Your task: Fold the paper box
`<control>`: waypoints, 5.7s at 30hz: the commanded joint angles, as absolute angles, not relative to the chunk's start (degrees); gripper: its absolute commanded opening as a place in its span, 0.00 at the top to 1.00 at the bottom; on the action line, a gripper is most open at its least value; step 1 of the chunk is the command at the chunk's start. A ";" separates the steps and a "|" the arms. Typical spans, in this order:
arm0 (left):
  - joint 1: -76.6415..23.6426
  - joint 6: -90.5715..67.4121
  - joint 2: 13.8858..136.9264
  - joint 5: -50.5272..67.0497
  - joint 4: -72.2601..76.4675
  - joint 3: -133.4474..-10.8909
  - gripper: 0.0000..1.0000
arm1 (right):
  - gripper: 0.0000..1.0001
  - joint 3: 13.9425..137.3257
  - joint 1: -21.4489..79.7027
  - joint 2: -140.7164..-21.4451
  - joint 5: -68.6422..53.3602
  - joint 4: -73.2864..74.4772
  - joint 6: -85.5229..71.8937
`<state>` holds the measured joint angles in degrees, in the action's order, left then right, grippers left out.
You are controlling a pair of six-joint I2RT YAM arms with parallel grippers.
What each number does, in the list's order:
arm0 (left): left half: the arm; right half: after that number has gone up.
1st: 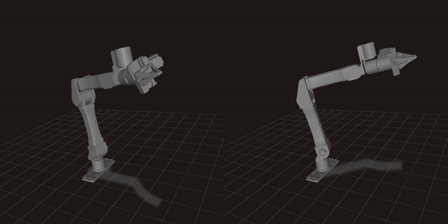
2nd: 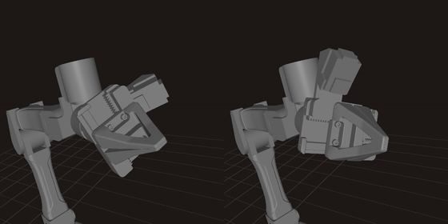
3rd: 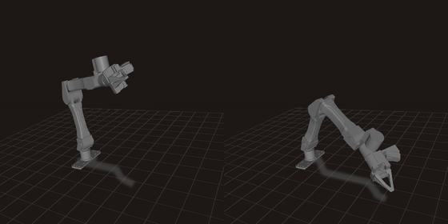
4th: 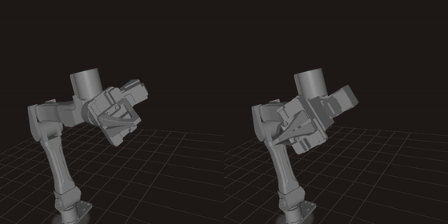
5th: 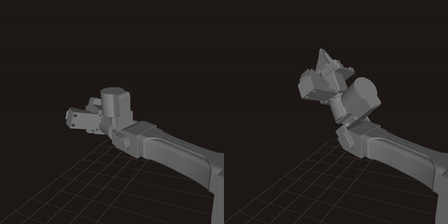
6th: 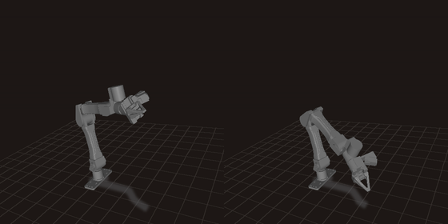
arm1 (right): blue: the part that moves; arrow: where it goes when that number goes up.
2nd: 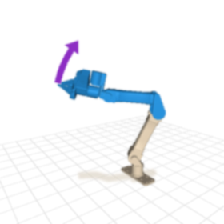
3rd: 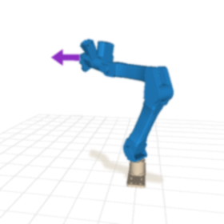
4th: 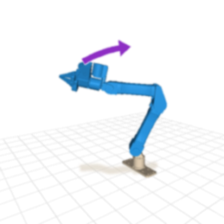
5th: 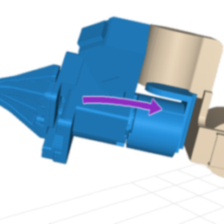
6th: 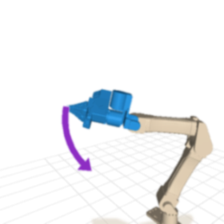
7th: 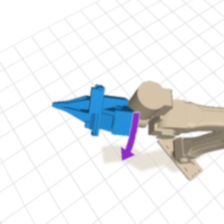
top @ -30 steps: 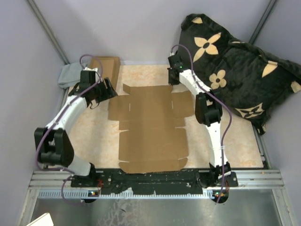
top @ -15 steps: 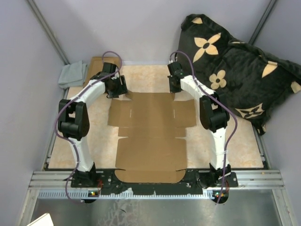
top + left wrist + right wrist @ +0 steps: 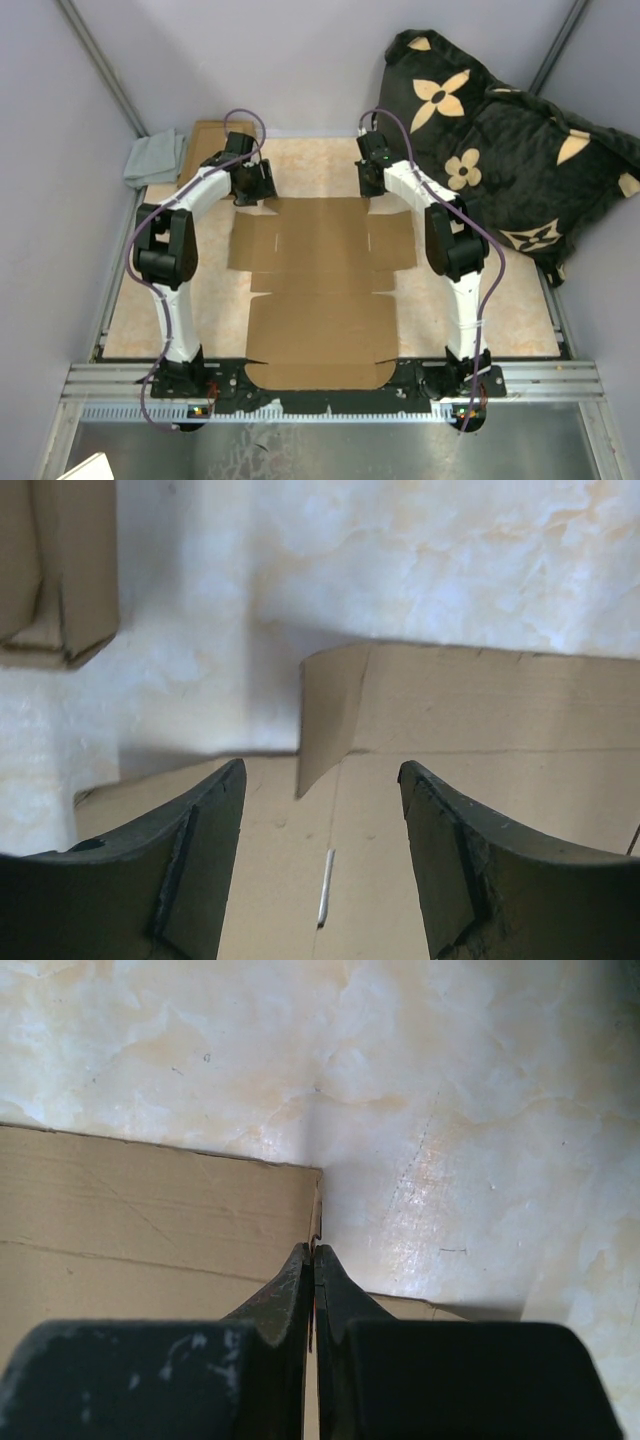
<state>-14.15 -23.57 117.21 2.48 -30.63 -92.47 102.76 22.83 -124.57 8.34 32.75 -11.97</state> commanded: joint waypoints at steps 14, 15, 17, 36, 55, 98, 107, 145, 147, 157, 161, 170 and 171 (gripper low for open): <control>-17.04 -22.62 120.58 3.39 -26.70 -97.93 0.34 | 0.89 109.06 24.46 -122.18 6.38 35.38 -10.02; -17.21 -22.60 120.33 3.42 -26.67 -97.91 0.34 | 0.86 109.29 24.66 -122.31 6.05 35.45 -10.06; -17.68 -22.72 120.01 3.66 -26.72 -97.91 0.34 | 0.81 109.78 24.86 -122.71 4.88 35.55 -10.15; -21.10 -24.78 122.02 4.10 -25.61 -98.27 0.35 | 0.64 108.27 25.91 -127.98 -0.86 34.41 -12.07; -22.37 -27.50 128.25 7.64 -23.90 -101.03 0.35 | 0.62 104.59 25.85 -131.87 -1.88 32.71 -13.68; -17.09 -36.15 71.39 9.65 -8.51 -38.20 0.25 | 0.34 37.50 21.18 -67.66 0.74 18.49 -31.91; -17.07 -35.73 70.84 10.05 -8.99 -37.19 0.26 | 0.35 38.21 20.44 -75.06 1.72 16.14 -32.60; -17.14 -34.82 82.99 9.76 -5.89 -38.66 0.30 | 1.00 45.83 19.95 -78.70 0.12 19.24 -24.61; -17.14 -34.80 83.66 10.90 -4.88 -38.81 0.31 | 1.00 45.88 19.95 -78.87 0.00 19.25 -24.29; -17.75 -33.93 86.66 12.93 -5.52 -40.16 0.34 | 0.99 46.41 19.95 -80.00 -1.56 18.53 -23.82; -18.01 -34.06 84.87 14.90 -5.00 -40.26 0.35 | 0.98 46.58 19.95 -80.37 -2.49 18.12 -23.77; -18.91 -36.18 79.48 17.58 -6.26 -41.88 0.36 | 0.97 46.84 19.95 -80.40 -3.63 17.86 -23.62; -19.09 -36.61 78.59 17.73 -6.32 -42.02 0.36 | 0.97 46.85 19.95 -80.54 -3.87 17.84 -23.64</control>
